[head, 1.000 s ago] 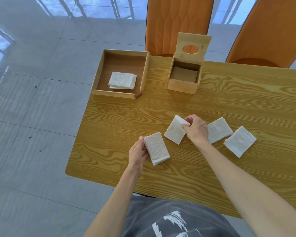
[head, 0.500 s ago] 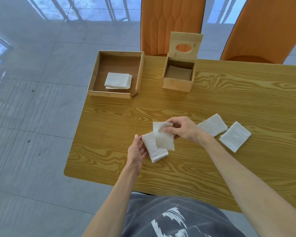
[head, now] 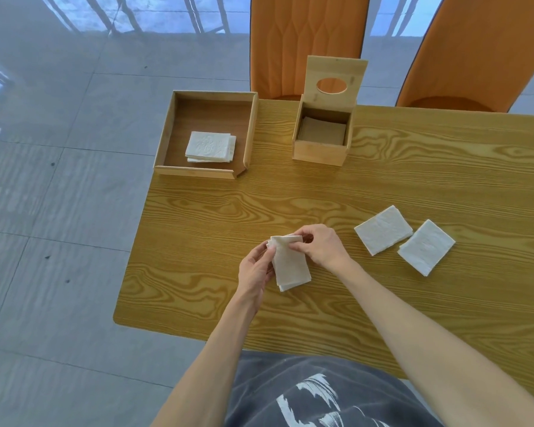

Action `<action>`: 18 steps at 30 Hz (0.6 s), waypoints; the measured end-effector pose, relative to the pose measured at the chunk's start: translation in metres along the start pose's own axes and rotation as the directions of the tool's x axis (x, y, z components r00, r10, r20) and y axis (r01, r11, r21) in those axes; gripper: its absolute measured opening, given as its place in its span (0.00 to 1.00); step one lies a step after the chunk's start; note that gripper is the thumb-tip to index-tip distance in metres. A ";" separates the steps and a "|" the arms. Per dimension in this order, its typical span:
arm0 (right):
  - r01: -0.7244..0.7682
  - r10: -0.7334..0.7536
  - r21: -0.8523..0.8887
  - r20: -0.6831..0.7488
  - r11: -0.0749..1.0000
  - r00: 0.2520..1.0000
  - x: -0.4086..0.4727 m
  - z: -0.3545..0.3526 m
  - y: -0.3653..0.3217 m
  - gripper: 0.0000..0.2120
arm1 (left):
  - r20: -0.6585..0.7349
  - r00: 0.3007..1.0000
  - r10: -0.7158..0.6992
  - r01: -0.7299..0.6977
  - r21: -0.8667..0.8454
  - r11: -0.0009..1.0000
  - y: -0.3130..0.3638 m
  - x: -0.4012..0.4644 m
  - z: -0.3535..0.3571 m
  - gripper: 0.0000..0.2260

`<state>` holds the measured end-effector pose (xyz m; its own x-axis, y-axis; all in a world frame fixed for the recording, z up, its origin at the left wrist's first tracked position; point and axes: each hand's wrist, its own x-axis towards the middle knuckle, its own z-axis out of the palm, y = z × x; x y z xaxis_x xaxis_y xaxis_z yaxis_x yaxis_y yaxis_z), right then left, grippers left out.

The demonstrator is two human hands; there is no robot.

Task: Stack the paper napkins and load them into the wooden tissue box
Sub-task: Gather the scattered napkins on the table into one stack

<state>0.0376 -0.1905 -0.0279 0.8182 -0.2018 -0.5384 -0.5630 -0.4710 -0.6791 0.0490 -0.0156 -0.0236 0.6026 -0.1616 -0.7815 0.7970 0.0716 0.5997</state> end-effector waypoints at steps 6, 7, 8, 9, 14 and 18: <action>0.025 -0.040 -0.076 -0.211 0.997 0.977 -0.009 -0.013 0.011 0.17 | 0.013 0.999 0.043 -0.045 0.100 0.994 -0.005 0.011 0.017 0.20; 0.011 -0.035 -0.089 -0.278 0.996 0.960 -0.010 -0.020 0.016 0.18 | 0.011 0.999 0.045 -0.046 0.106 0.993 -0.005 0.012 0.020 0.19; -0.017 -0.022 -0.110 -0.347 0.994 0.938 -0.012 -0.029 0.021 0.19 | 0.011 0.999 0.046 -0.046 0.111 0.993 -0.005 0.014 0.023 0.19; -0.057 -0.001 -0.130 -0.409 0.990 0.912 -0.013 -0.039 0.028 0.18 | 0.013 0.999 0.047 -0.048 0.115 0.992 -0.005 0.015 0.026 0.19; -0.239 0.155 -0.065 -0.591 0.969 0.792 -0.021 -0.094 0.060 0.16 | 0.029 0.999 0.046 -0.049 0.121 0.991 -0.004 0.019 0.044 0.18; -0.429 0.291 -0.141 -0.546 0.892 0.785 -0.019 -0.118 0.075 0.23 | 0.031 0.999 0.044 -0.047 0.129 0.990 -0.006 0.022 0.052 0.18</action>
<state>-0.0065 -0.3233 -0.0094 0.5426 -0.7646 -0.3478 -0.8367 -0.4552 -0.3046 0.0552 -0.0708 -0.0350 0.6352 -0.1892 -0.7488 0.7556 -0.0487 0.6532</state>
